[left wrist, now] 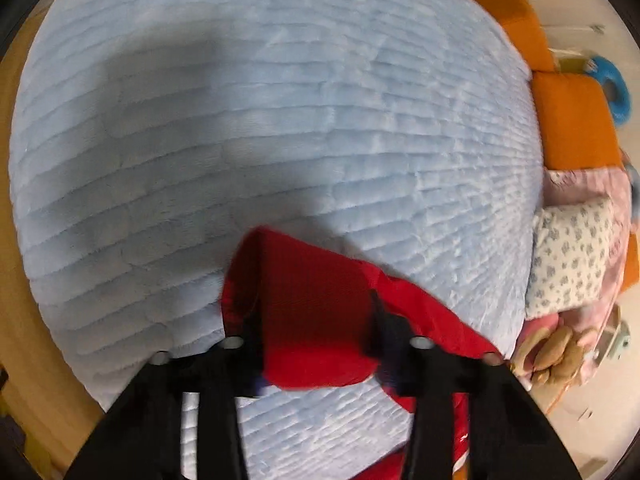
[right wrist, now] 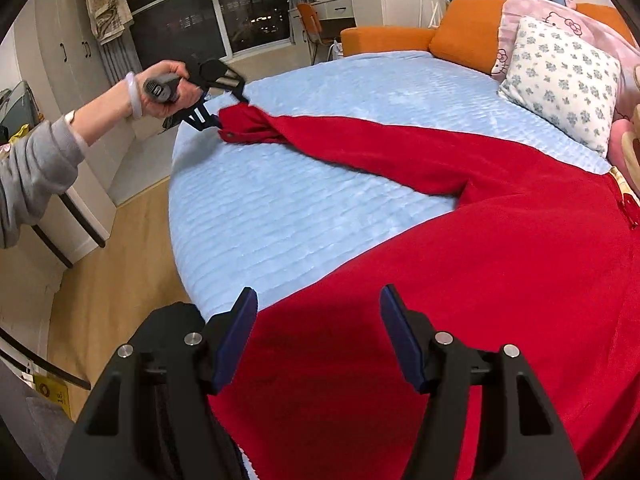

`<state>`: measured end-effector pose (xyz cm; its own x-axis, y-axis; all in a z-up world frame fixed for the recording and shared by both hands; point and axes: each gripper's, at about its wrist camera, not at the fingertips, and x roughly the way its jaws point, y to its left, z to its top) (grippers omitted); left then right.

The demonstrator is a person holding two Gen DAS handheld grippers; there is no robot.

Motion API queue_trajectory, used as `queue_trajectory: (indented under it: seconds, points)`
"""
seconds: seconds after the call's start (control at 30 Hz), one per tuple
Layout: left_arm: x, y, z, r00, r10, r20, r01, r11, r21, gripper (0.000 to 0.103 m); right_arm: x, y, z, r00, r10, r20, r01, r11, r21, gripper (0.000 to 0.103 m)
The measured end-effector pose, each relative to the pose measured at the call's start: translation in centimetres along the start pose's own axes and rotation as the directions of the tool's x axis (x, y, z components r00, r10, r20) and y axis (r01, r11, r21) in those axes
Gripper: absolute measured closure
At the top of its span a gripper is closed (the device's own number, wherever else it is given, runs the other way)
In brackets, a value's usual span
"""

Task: Fold large clothes
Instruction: 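Grasp the other sleeve cuff with the left tool and lift it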

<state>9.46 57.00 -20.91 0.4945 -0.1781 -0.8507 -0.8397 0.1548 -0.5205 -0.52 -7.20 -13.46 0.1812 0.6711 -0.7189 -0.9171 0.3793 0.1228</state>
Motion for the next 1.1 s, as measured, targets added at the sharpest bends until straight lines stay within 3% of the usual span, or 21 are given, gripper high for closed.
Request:
queue_trajectory:
  seconds: [0.13,0.33,0.4,0.47,0.53,0.63,0.7,0.77,0.83,0.9,0.97,1.0,1.1]
  points:
    - [-1.1,-0.8,-1.7,0.998,-0.006,0.058,-0.002,0.991,0.135,0.082,-0.1,-1.4,0.6,1.0,-0.024,-0.002,0.024,1.0,0.019,0.04]
    - [-3.4,-2.9,-3.1,0.992,-0.011,0.128,-0.035,0.938,0.345,0.084,0.1,-7.1,2.7,0.999,-0.035,0.009,0.033,0.989,0.144,0.041]
    - [-4.5,-3.6,-3.3,0.988,-0.025,0.15,-0.037,0.918,0.394,0.084,0.3,-10.5,4.3,0.999,-0.05,0.02,0.045,0.977,0.208,0.049]
    - [-5.7,-4.6,-3.6,0.983,-0.043,0.178,-0.04,0.896,0.441,0.084,0.9,-14.3,6.4,0.997,-0.067,0.024,0.058,0.962,0.266,0.081]
    - [-7.0,-5.6,-3.6,0.978,-0.065,0.197,-0.039,0.875,0.483,0.084,2.1,-18.6,8.5,0.995,-0.101,0.003,0.095,0.941,0.326,0.102]
    - [-8.8,-7.1,-3.6,0.97,-0.109,0.217,-0.023,0.848,0.529,0.084,4.3,-24.2,11.7,0.978,-0.204,-0.039,0.204,0.913,0.353,0.102]
    - [-10.2,-8.3,-4.0,0.961,-0.152,0.232,-0.006,0.825,0.566,0.084,5.7,-27.0,12.9,0.971,-0.231,-0.063,0.238,0.9,0.365,0.102]
    - [-12.1,-10.2,-5.3,0.946,-0.206,0.252,0.003,0.781,0.624,0.084,7.6,-29.8,13.6,0.964,-0.248,-0.094,0.265,0.89,0.372,0.102]
    - [-13.8,-12.3,-7.5,0.93,-0.258,0.263,0.002,0.719,0.695,0.084,9.7,-31.9,13.6,0.966,-0.22,-0.133,0.255,0.888,0.383,0.102]
    - [-15.6,-14.9,-10.5,0.916,-0.31,0.253,-0.004,0.626,0.78,0.084,11.2,-33.1,13.3,0.965,-0.2,-0.171,0.252,0.889,0.383,0.102]
    - [-16.8,-16.9,-13.5,0.913,-0.346,0.216,0.009,0.547,0.837,0.084,12.6,-34.5,12.9,0.969,-0.154,-0.191,0.222,0.885,0.41,0.102]
    - [-17.6,-18.2,-15.4,0.913,-0.365,0.183,0.023,0.495,0.869,0.084,13.2,-35.2,12.5,0.973,-0.123,-0.197,0.199,0.88,0.432,0.102]
    - [-19.0,-20.5,-19.4,0.913,-0.391,0.119,0.054,0.403,0.914,0.084,14.7,-35.4,11.7,0.962,-0.122,-0.243,0.217,0.885,0.412,0.102]
